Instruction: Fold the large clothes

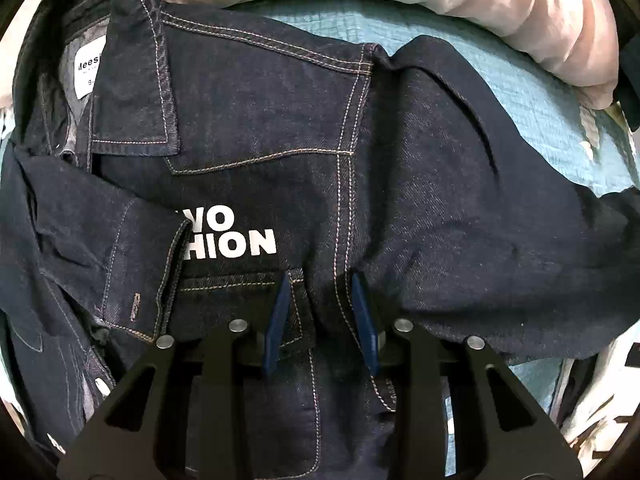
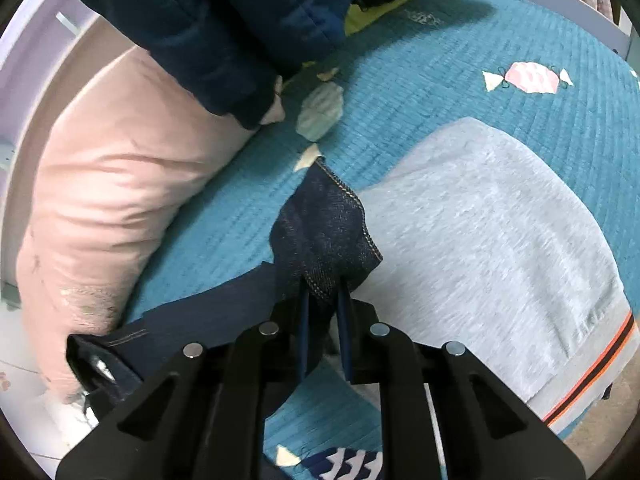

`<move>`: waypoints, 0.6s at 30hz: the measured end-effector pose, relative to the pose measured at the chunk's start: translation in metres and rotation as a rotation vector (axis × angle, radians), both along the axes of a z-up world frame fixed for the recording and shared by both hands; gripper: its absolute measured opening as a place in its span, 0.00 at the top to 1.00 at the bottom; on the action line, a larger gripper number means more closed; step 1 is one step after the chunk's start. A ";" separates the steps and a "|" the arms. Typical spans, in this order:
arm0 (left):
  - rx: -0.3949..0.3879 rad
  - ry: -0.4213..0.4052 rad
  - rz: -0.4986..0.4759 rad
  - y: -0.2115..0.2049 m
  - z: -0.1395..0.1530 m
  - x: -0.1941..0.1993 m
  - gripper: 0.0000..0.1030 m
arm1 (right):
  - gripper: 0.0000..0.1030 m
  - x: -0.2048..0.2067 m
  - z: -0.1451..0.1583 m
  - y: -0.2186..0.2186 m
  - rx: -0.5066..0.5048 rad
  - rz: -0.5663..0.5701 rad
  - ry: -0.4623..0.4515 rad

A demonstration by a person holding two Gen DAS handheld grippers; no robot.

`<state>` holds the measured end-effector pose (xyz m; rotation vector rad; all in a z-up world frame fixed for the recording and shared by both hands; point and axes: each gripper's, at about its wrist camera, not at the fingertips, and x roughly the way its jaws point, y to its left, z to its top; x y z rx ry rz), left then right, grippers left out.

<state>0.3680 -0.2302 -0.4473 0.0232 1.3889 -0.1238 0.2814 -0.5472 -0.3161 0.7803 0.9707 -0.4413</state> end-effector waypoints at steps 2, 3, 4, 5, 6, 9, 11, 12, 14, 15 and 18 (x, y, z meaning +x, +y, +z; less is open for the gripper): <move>0.006 0.002 -0.009 0.000 0.001 0.001 0.69 | 0.90 -0.004 0.009 0.004 0.014 0.005 -0.029; 0.011 0.003 -0.014 -0.001 0.001 0.001 0.69 | 0.90 -0.005 0.014 0.007 0.013 0.012 -0.041; 0.011 0.004 -0.015 -0.001 0.000 0.002 0.69 | 0.90 -0.007 0.021 0.011 0.006 0.020 -0.051; 0.010 0.005 -0.015 -0.002 0.000 0.003 0.69 | 0.90 -0.007 0.030 0.018 -0.002 0.038 -0.073; 0.009 0.007 -0.018 -0.002 0.001 0.003 0.69 | 0.90 -0.007 0.040 0.026 -0.013 0.065 -0.096; 0.010 0.009 -0.037 -0.002 0.004 0.004 0.69 | 0.91 -0.005 0.069 0.048 -0.049 0.127 -0.148; 0.011 0.009 -0.060 -0.003 0.006 0.005 0.69 | 0.91 -0.004 0.085 0.059 -0.039 0.159 -0.179; 0.005 0.005 -0.073 -0.003 0.010 0.006 0.70 | 0.91 -0.002 0.096 0.068 -0.036 0.180 -0.202; -0.014 -0.006 -0.079 -0.001 0.020 0.006 0.70 | 0.90 -0.001 0.116 0.082 -0.051 0.222 -0.234; -0.036 -0.010 -0.080 0.000 0.029 0.007 0.70 | 0.91 0.000 0.126 0.092 -0.061 0.250 -0.250; -0.100 -0.015 -0.100 0.012 0.051 0.004 0.69 | 0.90 0.002 0.150 0.122 -0.055 0.322 -0.292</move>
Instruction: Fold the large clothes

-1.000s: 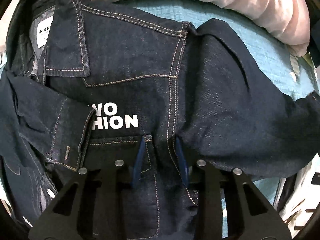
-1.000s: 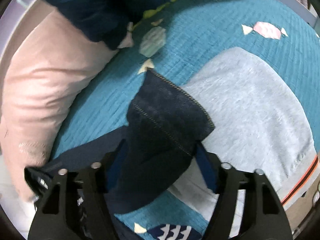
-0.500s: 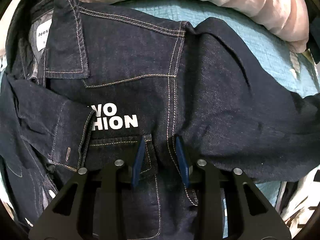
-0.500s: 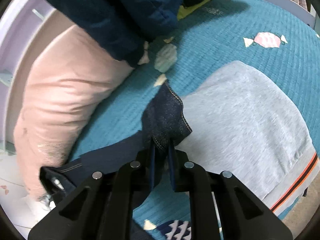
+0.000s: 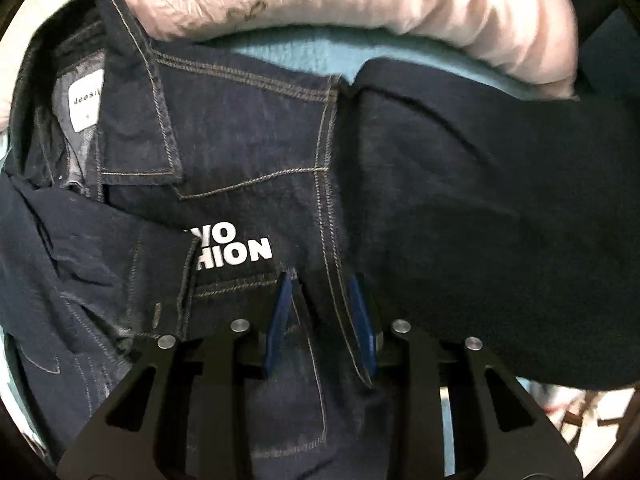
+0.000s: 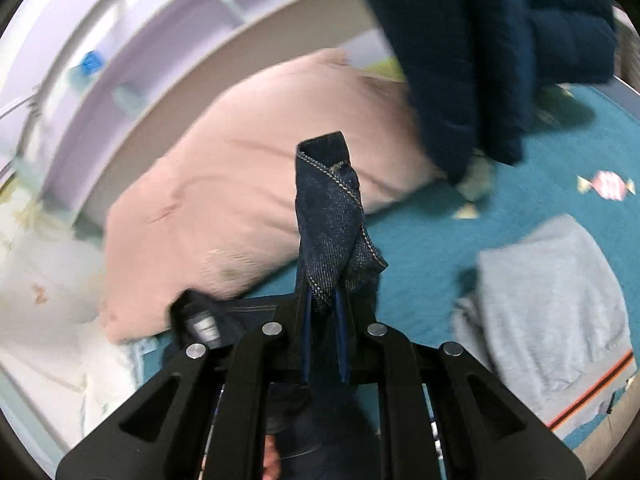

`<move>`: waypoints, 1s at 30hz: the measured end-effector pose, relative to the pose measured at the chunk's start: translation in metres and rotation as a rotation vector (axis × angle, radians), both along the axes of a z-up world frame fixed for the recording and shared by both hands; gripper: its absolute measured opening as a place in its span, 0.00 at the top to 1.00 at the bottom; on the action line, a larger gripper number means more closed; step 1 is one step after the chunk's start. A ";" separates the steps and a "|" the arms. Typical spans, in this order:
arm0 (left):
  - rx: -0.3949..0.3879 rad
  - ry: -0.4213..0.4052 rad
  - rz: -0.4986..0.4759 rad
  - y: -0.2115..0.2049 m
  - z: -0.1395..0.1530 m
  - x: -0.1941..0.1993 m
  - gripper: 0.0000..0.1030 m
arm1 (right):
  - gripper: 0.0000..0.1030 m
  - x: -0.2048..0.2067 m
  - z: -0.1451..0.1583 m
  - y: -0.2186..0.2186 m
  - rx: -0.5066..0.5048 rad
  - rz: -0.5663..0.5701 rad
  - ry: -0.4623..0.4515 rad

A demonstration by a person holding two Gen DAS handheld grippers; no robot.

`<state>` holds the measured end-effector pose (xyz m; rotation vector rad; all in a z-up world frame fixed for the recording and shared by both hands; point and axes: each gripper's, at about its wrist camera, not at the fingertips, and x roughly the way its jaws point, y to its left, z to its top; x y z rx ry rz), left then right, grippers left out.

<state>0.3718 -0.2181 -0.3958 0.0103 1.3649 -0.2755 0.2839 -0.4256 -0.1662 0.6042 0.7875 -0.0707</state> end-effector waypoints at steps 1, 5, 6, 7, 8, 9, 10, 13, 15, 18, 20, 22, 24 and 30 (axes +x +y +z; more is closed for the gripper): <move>-0.009 -0.012 -0.002 0.005 0.008 -0.003 0.69 | 0.91 0.001 0.008 0.011 -0.009 0.026 -0.009; -0.011 -0.066 0.002 0.052 0.040 -0.015 0.69 | 0.90 0.011 0.035 0.078 -0.087 0.151 -0.041; -0.015 -0.071 0.016 0.064 0.045 -0.018 0.69 | 0.90 0.015 0.038 0.095 -0.106 0.178 -0.043; -0.024 -0.077 0.039 0.083 0.051 -0.021 0.68 | 0.90 0.017 0.041 0.114 -0.127 0.210 -0.045; -0.030 -0.081 0.055 0.096 0.055 -0.025 0.68 | 0.90 0.020 0.042 0.140 -0.143 0.260 -0.046; -0.025 -0.093 0.083 0.118 0.061 -0.027 0.67 | 0.90 0.022 0.042 0.154 -0.148 0.286 -0.045; -0.006 -0.104 0.108 0.136 0.067 -0.029 0.60 | 0.90 0.026 0.040 0.176 -0.160 0.324 -0.039; 0.034 -0.125 0.184 0.193 0.073 -0.038 0.45 | 0.90 0.039 0.025 0.241 -0.206 0.420 -0.005; 0.063 -0.130 0.230 0.230 0.077 -0.042 0.45 | 0.90 0.046 0.012 0.278 -0.242 0.468 0.016; 0.078 -0.119 0.303 0.285 0.074 -0.050 0.41 | 0.90 0.056 -0.017 0.333 -0.291 0.537 0.068; 0.087 -0.107 0.350 0.322 0.065 -0.056 0.37 | 0.90 0.065 -0.045 0.367 -0.305 0.573 0.116; 0.101 -0.094 0.389 0.349 0.060 -0.063 0.35 | 0.90 0.071 -0.069 0.385 -0.321 0.590 0.157; 0.112 -0.076 0.417 0.373 0.053 -0.073 0.34 | 0.90 0.079 -0.101 0.410 -0.364 0.604 0.209; 0.125 -0.015 0.486 0.421 0.032 -0.097 0.34 | 0.80 0.100 -0.179 0.441 -0.397 0.626 0.374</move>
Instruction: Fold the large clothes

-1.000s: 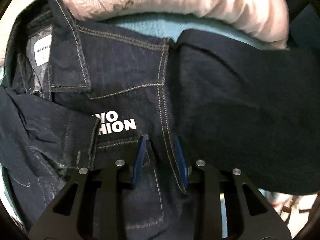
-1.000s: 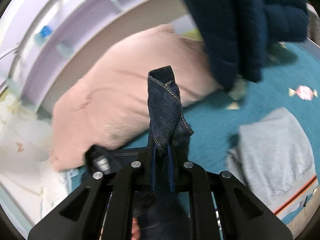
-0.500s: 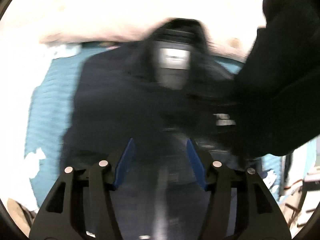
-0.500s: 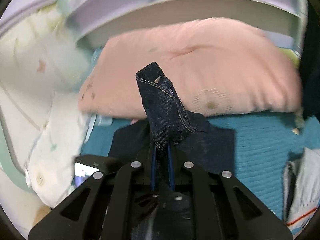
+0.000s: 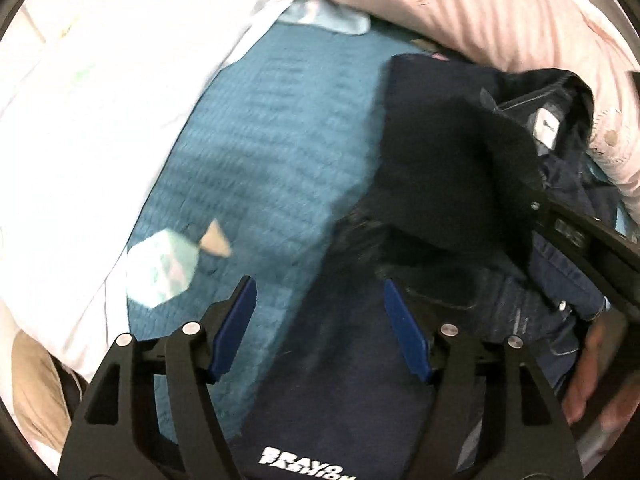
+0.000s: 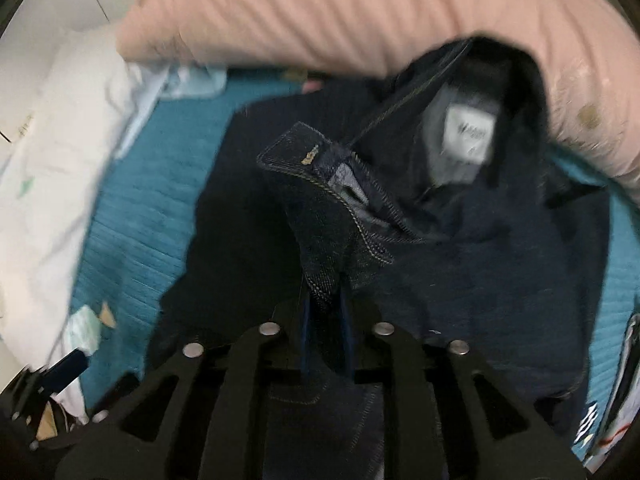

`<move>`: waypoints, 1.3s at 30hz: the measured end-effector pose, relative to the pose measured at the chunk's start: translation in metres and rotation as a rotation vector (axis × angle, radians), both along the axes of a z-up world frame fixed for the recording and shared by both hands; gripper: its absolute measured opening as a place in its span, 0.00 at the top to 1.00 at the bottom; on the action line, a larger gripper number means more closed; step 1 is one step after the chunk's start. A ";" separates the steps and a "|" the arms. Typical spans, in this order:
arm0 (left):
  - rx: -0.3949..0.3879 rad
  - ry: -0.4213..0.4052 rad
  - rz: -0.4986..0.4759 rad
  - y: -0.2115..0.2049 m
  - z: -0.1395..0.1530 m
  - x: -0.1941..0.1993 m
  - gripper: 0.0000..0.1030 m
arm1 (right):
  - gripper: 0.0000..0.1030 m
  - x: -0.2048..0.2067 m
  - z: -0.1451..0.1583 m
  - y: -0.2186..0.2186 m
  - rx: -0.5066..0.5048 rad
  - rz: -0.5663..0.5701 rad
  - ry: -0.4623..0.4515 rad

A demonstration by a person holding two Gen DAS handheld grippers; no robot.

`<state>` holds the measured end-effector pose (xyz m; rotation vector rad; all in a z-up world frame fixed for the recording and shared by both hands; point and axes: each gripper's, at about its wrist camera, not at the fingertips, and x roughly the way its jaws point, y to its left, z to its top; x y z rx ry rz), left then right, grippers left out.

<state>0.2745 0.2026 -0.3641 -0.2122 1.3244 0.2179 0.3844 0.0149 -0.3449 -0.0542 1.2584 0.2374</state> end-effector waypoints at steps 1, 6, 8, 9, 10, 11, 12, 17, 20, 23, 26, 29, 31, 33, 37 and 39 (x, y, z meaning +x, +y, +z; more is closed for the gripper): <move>0.000 0.004 0.003 0.003 -0.001 -0.003 0.34 | 0.71 -0.002 -0.001 0.002 0.010 0.001 0.008; 0.000 0.003 0.005 0.005 0.002 -0.007 0.32 | 0.66 -0.005 0.011 -0.004 0.220 -0.036 0.074; 0.002 -0.012 -0.008 -0.002 0.008 -0.006 0.31 | 0.62 -0.008 0.028 -0.008 0.247 -0.023 0.052; 0.006 -0.023 -0.018 -0.008 0.013 -0.007 0.30 | 0.62 -0.011 0.037 -0.012 0.245 -0.026 0.032; 0.009 -0.035 -0.028 -0.013 0.017 -0.005 0.29 | 0.62 -0.013 0.050 -0.022 0.248 -0.037 0.002; 0.004 -0.047 -0.039 -0.019 0.020 -0.001 0.29 | 0.62 -0.015 0.059 -0.030 0.261 -0.045 -0.016; -0.002 -0.054 -0.048 -0.025 0.023 0.002 0.29 | 0.62 -0.018 0.068 -0.044 0.276 -0.057 -0.039; -0.039 -0.095 -0.119 -0.063 0.033 0.031 0.29 | 0.62 -0.006 0.076 -0.126 0.095 -0.198 -0.074; -0.070 -0.114 -0.167 -0.092 0.029 0.057 0.29 | 0.75 0.005 0.057 -0.172 0.084 -0.268 -0.019; -0.116 -0.072 -0.194 -0.122 0.008 0.087 0.29 | 0.91 0.012 0.021 -0.202 0.170 -0.315 0.112; -0.083 -0.044 -0.180 -0.139 -0.014 0.104 0.32 | 0.96 0.014 -0.013 -0.218 0.186 -0.358 0.167; -0.011 0.015 -0.130 -0.134 -0.039 0.114 0.49 | 1.00 0.015 -0.037 -0.233 0.172 -0.382 0.181; -0.032 0.037 -0.118 -0.126 -0.052 0.116 0.54 | 1.00 0.013 -0.049 -0.250 0.120 -0.434 0.157; -0.050 0.026 -0.123 -0.122 -0.054 0.116 0.54 | 1.00 0.012 -0.062 -0.258 0.184 -0.439 0.164; -0.080 0.030 -0.096 -0.115 -0.057 0.118 0.54 | 1.00 0.006 -0.067 -0.262 0.244 -0.440 0.143; -0.072 0.028 -0.099 -0.116 -0.058 0.118 0.54 | 1.00 0.004 -0.066 -0.258 0.238 -0.445 0.138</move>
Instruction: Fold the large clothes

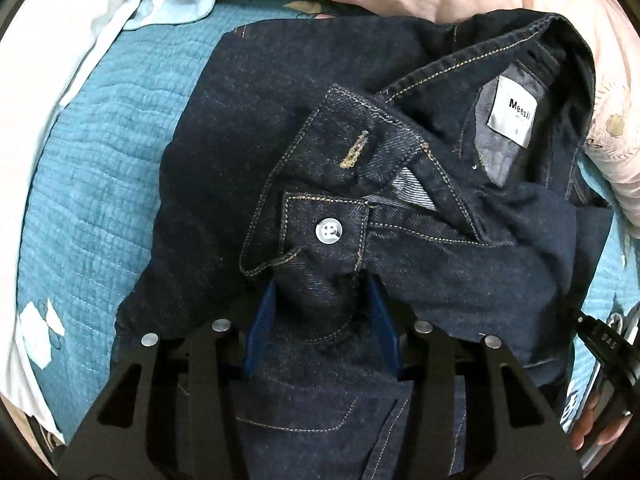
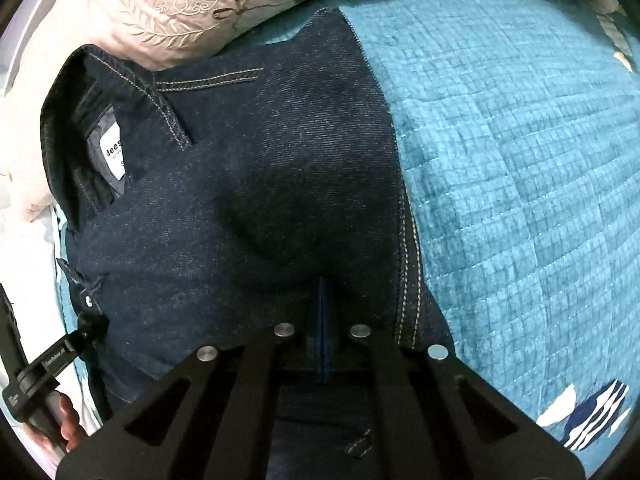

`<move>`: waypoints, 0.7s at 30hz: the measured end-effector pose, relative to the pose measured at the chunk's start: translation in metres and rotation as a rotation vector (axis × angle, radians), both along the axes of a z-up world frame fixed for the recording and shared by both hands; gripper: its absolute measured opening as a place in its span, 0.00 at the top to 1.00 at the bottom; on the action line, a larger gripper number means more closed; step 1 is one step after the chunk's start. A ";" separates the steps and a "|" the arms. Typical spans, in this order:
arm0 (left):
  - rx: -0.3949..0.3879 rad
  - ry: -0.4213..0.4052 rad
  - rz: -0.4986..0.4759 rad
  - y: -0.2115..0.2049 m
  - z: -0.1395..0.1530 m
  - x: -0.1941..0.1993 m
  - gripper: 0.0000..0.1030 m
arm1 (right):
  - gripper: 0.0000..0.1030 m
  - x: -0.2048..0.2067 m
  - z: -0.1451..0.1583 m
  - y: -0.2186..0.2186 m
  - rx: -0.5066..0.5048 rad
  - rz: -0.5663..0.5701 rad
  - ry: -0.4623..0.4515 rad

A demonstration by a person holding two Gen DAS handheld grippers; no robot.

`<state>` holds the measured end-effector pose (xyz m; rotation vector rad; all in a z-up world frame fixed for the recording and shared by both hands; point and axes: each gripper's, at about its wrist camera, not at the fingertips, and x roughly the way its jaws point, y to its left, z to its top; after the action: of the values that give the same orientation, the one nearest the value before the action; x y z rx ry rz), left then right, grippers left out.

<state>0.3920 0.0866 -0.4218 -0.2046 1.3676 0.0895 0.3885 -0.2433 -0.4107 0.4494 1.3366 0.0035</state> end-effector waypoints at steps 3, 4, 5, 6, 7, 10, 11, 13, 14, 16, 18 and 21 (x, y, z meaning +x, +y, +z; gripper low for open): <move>0.035 -0.007 -0.021 -0.007 0.007 0.000 0.52 | 1.00 0.000 0.013 0.007 -0.049 0.021 0.019; 0.046 -0.007 -0.032 -0.009 0.009 0.000 0.48 | 0.95 -0.001 0.020 0.011 -0.057 0.020 0.021; 0.062 -0.012 -0.052 -0.011 0.014 -0.001 0.45 | 0.94 -0.001 0.026 0.012 -0.055 0.016 0.013; 0.069 -0.024 -0.064 -0.012 0.019 -0.002 0.42 | 0.94 -0.001 0.034 0.014 -0.054 0.013 -0.003; 0.071 -0.038 -0.072 -0.012 0.023 -0.003 0.39 | 0.92 -0.002 0.044 0.015 -0.043 0.014 -0.023; 0.016 -0.092 -0.092 -0.010 0.041 -0.004 0.18 | 0.56 -0.003 0.066 0.016 -0.039 0.013 -0.046; 0.007 -0.105 -0.091 -0.009 0.046 -0.003 0.17 | 0.40 -0.003 0.074 0.017 -0.052 0.011 -0.070; -0.001 -0.134 -0.087 -0.004 0.058 0.000 0.17 | 0.36 -0.002 0.089 0.015 -0.096 0.003 -0.118; 0.001 -0.145 -0.084 0.000 0.063 0.004 0.16 | 0.35 0.002 0.096 0.014 -0.108 0.002 -0.130; 0.008 -0.151 -0.066 0.009 0.065 0.009 0.15 | 0.34 0.011 0.096 0.002 -0.087 -0.010 -0.131; 0.004 -0.142 -0.043 0.026 0.065 0.015 0.15 | 0.31 0.020 0.094 -0.015 -0.085 -0.031 -0.135; -0.012 -0.132 -0.016 0.037 0.061 0.033 0.15 | 0.30 0.038 0.097 -0.025 -0.128 -0.023 -0.129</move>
<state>0.4253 0.1236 -0.3613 -0.2064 1.2384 0.0536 0.4261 -0.2684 -0.3133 0.3505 1.1973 -0.0707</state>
